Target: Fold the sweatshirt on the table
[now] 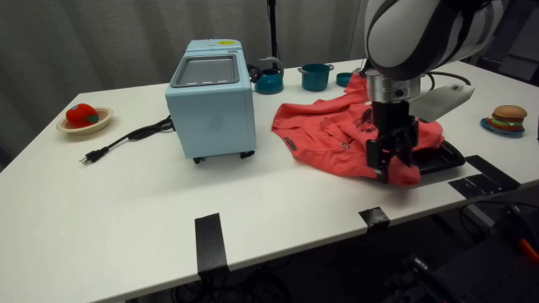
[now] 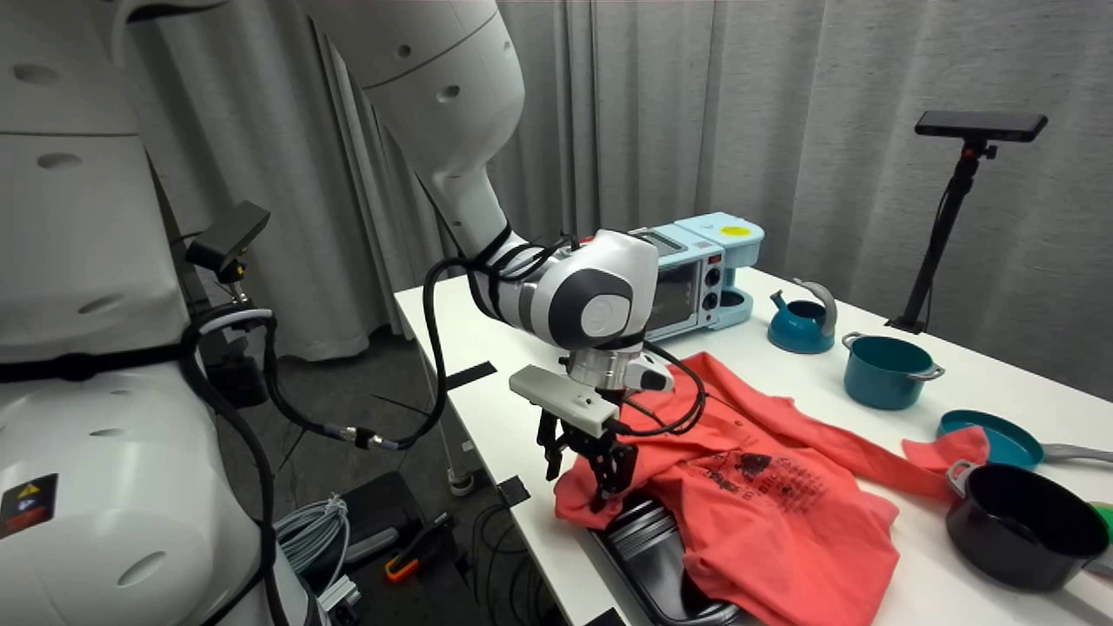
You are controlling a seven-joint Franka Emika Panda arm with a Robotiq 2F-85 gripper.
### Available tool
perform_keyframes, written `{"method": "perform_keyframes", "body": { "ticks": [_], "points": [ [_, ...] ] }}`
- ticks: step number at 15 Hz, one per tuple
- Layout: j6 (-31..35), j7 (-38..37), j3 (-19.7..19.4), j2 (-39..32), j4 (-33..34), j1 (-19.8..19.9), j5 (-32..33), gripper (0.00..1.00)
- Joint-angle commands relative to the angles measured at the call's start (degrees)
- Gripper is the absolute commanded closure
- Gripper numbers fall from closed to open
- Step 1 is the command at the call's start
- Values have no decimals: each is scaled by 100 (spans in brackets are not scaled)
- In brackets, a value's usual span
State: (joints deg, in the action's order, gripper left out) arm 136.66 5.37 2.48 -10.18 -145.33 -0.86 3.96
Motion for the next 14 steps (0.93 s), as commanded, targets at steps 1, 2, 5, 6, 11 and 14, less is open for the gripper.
{"method": "perform_keyframes", "body": {
  "ticks": [1,2,5,6,11,14],
  "points": [
    [28,190,11,-145,116,8,-94,45],
    [18,193,14,-139,134,10,-102,52],
    [-9,224,30,-68,178,16,-157,76],
    [-27,227,35,-23,184,14,-177,83],
    [51,36,-9,412,254,-12,-11,100],
    [231,-99,-47,550,510,-16,77,98]
  ]
}}
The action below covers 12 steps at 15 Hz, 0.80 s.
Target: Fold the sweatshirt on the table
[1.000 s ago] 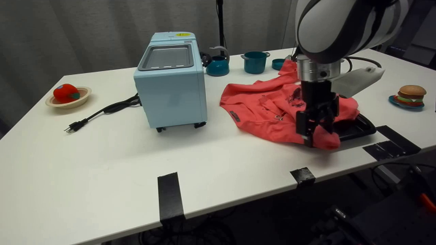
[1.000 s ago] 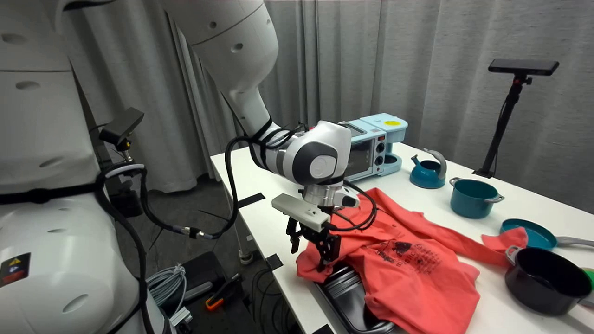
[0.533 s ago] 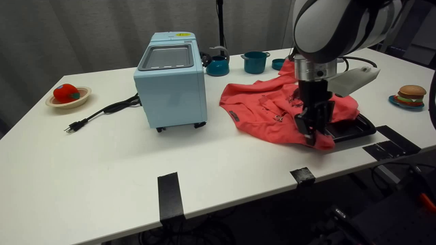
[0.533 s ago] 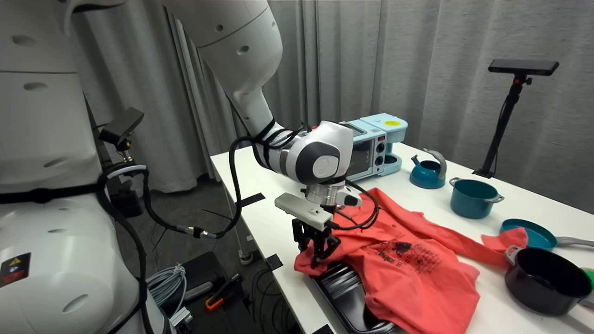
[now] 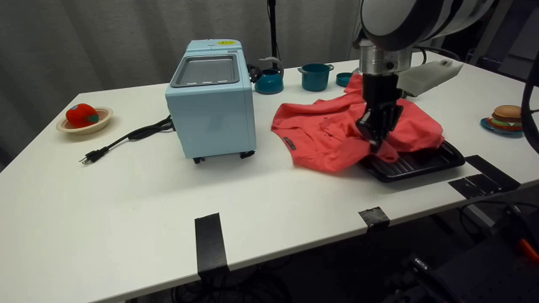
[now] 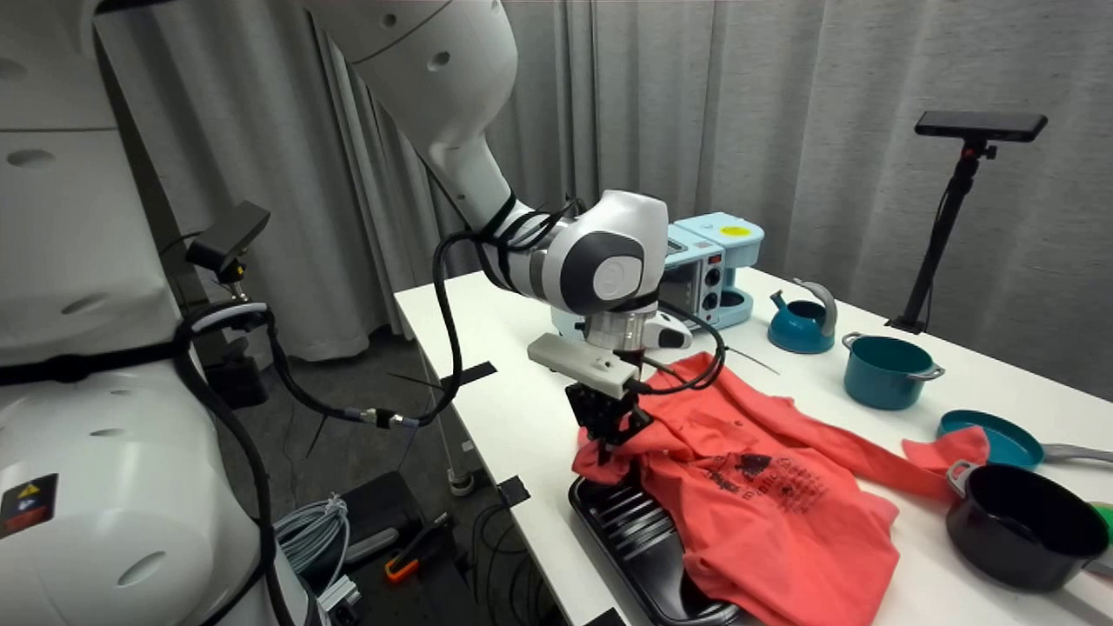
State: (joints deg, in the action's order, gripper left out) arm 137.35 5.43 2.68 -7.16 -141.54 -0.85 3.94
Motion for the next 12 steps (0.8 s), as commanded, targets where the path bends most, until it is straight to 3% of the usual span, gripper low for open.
{"method": "perform_keyframes", "body": {
  "ticks": [1,10,11,12],
  "points": [
    [226,-115,-73,255,229,-11,40,98],
    [607,-610,-148,-520,1640,18,-173,98],
    [569,-719,-177,-640,1829,19,-155,70],
    [557,-818,-219,-761,2027,25,-129,65]
  ]
}}
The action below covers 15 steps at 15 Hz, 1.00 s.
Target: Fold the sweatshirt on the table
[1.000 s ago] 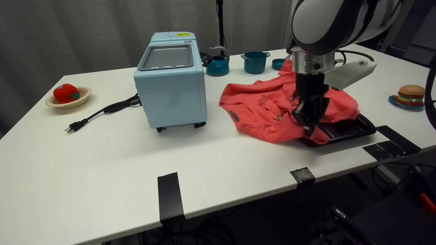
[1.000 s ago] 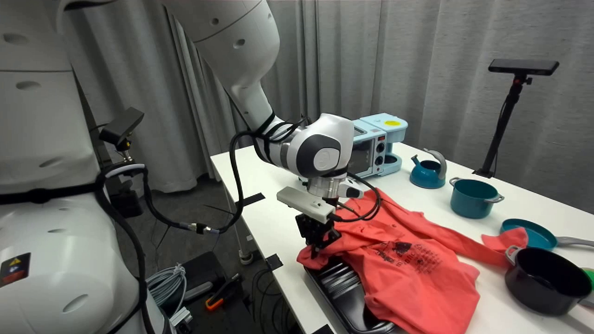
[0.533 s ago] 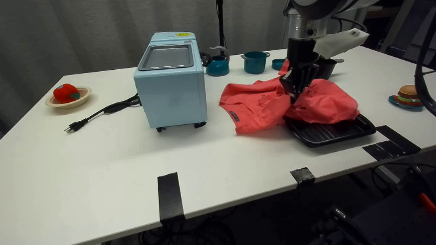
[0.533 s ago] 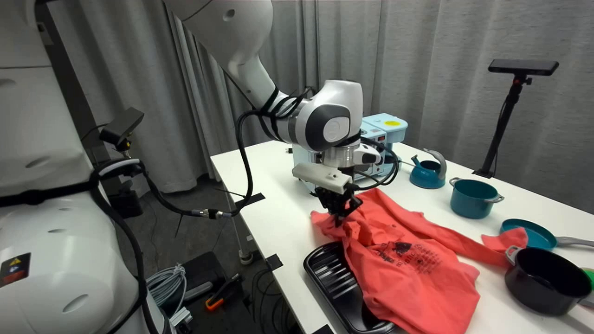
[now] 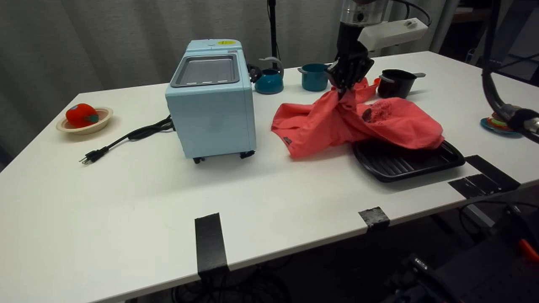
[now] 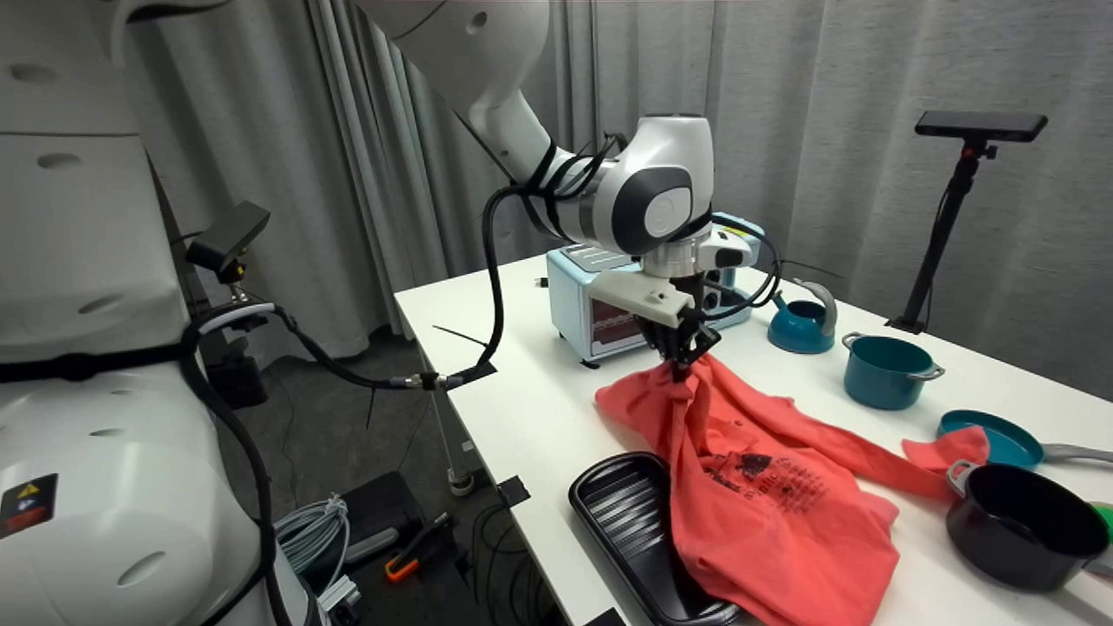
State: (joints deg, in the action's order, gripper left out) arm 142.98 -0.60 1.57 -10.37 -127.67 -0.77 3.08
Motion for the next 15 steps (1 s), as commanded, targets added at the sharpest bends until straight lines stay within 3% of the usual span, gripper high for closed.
{"method": "perform_keyframes", "body": {
  "ticks": [1,8,10,15],
  "points": [
    [-33,-304,-151,-548,816,19,-27,58],
    [-307,-629,-517,-1144,2041,184,-116,5],
    [-566,-831,-657,-1380,2520,268,-136,0],
    [-1701,-1189,-838,-2336,4118,690,-534,0]
  ]
}}
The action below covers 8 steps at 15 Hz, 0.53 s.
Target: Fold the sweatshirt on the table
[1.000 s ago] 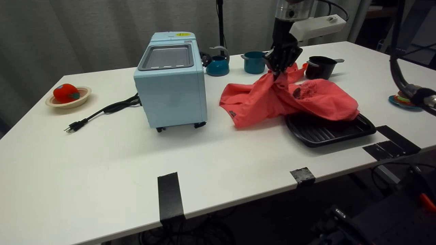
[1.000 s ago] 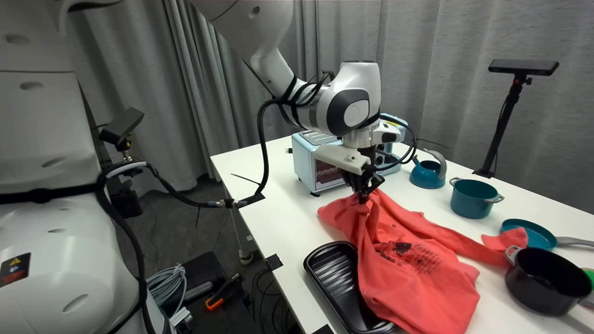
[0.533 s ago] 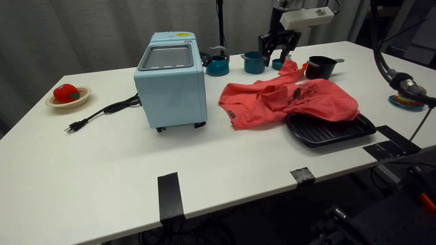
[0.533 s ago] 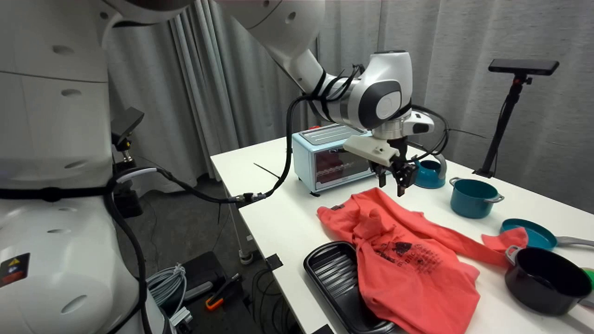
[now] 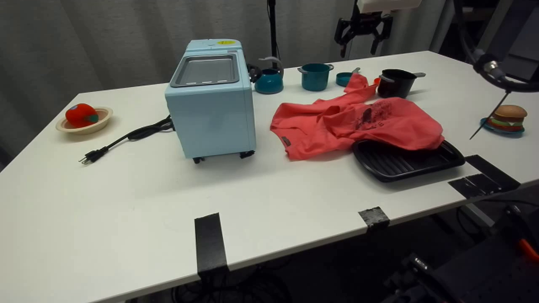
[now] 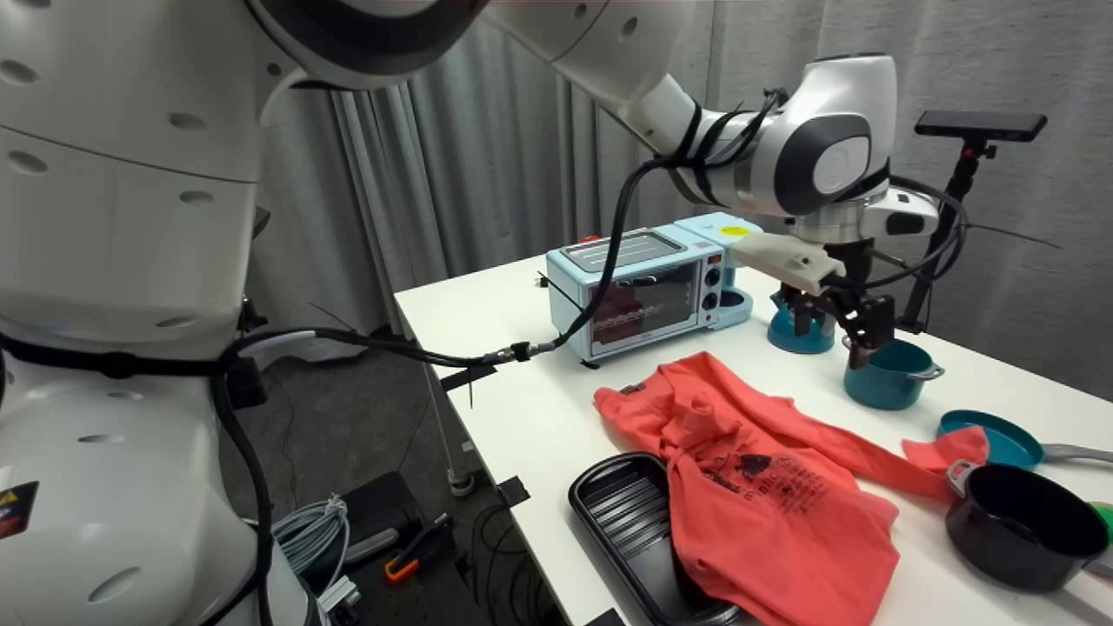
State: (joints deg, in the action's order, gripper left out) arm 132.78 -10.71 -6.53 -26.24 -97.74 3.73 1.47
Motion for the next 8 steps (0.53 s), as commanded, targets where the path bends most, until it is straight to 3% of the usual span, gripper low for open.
{"method": "perform_keyframes", "body": {
  "ticks": [1,8],
  "points": [
    [-888,-164,-14,-967,1424,357,-510,0],
    [-2482,-301,52,-2399,3304,811,-1055,0]
  ]
}}
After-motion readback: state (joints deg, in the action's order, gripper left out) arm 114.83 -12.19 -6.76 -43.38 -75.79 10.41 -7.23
